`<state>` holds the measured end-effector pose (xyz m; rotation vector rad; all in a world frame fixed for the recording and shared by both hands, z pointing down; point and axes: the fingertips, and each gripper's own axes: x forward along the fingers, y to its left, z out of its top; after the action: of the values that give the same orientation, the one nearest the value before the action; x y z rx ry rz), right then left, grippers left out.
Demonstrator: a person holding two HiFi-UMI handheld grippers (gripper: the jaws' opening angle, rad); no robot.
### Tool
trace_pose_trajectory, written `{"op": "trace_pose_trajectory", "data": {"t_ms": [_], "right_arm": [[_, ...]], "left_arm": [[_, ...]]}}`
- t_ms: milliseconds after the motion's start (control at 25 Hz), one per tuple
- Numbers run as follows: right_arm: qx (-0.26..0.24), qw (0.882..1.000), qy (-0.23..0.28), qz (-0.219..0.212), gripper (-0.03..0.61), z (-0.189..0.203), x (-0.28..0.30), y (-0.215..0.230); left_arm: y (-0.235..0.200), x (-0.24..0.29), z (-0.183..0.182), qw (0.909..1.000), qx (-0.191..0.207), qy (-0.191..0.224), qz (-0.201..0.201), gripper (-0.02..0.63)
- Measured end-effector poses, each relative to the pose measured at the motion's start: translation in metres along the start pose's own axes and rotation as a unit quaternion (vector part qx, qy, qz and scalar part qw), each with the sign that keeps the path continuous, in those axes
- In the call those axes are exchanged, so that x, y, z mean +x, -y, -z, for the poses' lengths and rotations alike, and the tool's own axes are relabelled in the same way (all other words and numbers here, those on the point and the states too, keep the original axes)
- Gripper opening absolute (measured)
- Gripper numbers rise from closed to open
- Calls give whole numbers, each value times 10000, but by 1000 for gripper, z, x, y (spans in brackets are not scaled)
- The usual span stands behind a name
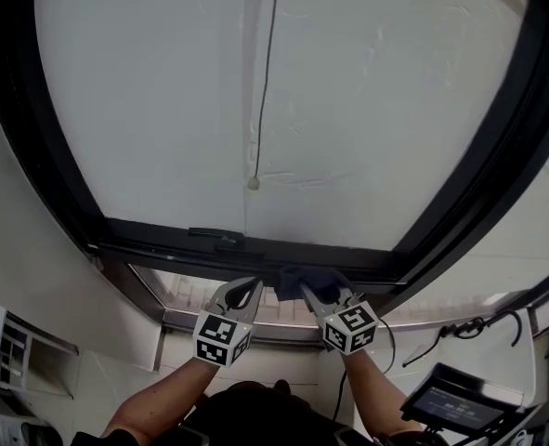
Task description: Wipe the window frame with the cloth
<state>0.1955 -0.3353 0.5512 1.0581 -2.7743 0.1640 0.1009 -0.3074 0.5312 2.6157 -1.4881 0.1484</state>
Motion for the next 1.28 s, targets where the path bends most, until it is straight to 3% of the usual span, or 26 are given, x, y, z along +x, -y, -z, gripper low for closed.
{"op": "trace_pose_trajectory", "data": {"t_ms": [760, 1280], "right_arm": [[-175, 9960, -178, -856, 67, -16, 98, -102], [-334, 9938, -275, -1021, 67, -24, 164, -171]], "left_arm": [[-109, -87, 10, 9920, -319, 164, -1211, -6], [-180, -159, 21, 9798, -451, 243, -1935, -6]]}}
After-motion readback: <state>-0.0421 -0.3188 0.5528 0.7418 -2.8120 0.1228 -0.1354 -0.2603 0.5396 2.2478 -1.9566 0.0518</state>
